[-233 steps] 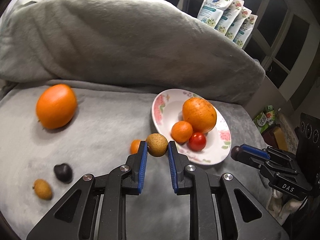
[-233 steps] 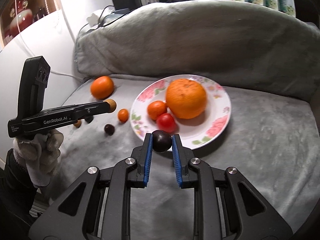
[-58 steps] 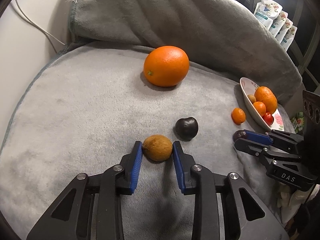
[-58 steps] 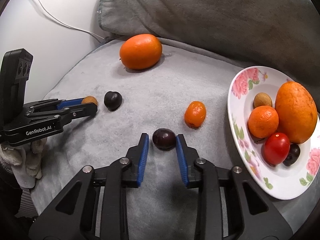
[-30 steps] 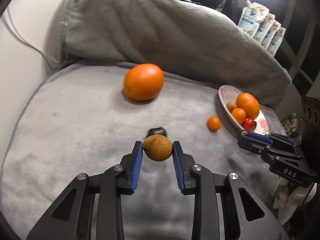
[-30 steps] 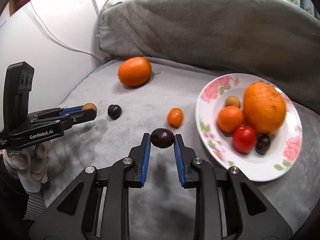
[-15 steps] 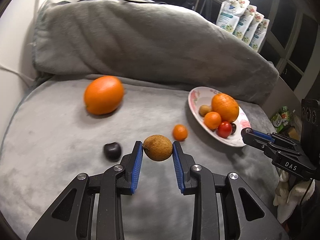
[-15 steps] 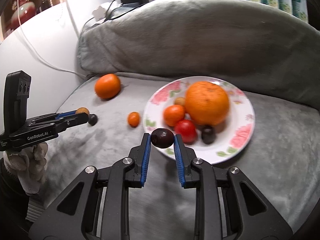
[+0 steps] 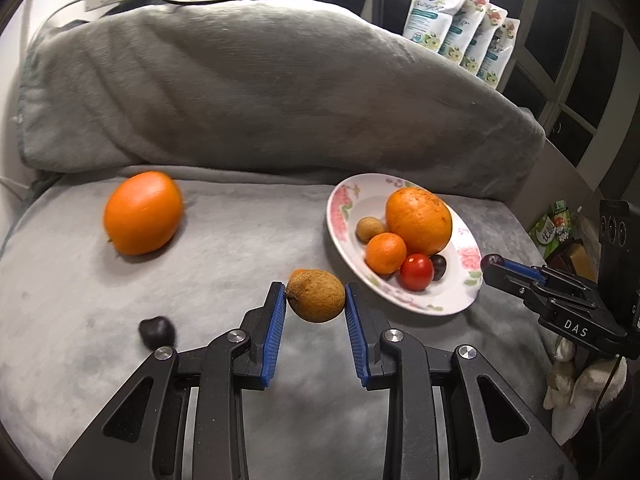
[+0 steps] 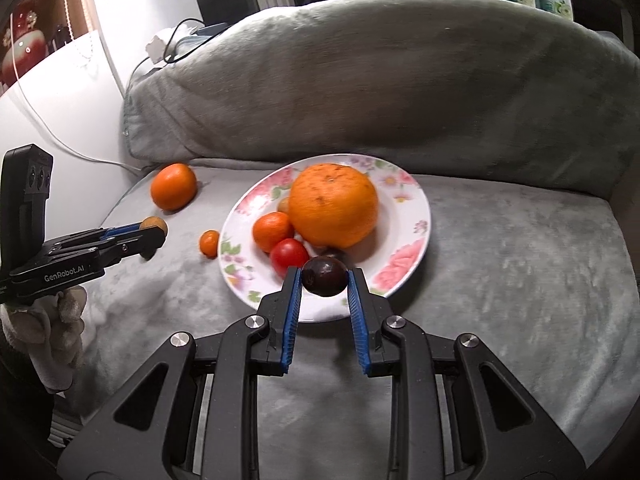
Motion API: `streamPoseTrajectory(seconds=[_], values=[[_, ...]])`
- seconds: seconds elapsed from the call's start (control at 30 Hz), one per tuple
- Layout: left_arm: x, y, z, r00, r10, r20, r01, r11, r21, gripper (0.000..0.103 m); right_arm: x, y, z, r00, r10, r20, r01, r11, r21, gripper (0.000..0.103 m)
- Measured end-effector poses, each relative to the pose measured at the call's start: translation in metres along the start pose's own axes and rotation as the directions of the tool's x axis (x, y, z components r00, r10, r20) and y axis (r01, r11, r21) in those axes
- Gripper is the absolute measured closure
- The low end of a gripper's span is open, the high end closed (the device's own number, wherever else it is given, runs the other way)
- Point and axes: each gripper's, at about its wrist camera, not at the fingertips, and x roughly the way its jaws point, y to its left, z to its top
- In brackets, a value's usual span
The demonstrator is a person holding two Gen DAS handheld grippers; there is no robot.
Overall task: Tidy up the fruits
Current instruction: 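Carry the longan in the left gripper while the right gripper carries the plum to the plate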
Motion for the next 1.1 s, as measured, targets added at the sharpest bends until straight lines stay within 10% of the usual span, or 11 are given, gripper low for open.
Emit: streamPoseTrajectory(seconds=[1.1], values=[[0.040,-0.035,0.034,0.999,-0.039,-0.023,0.040,0.997,0.062,0.074,0.010,-0.030,0.001,1.000,-0.026,0.008,0.025,0.999,0.048,0.078]])
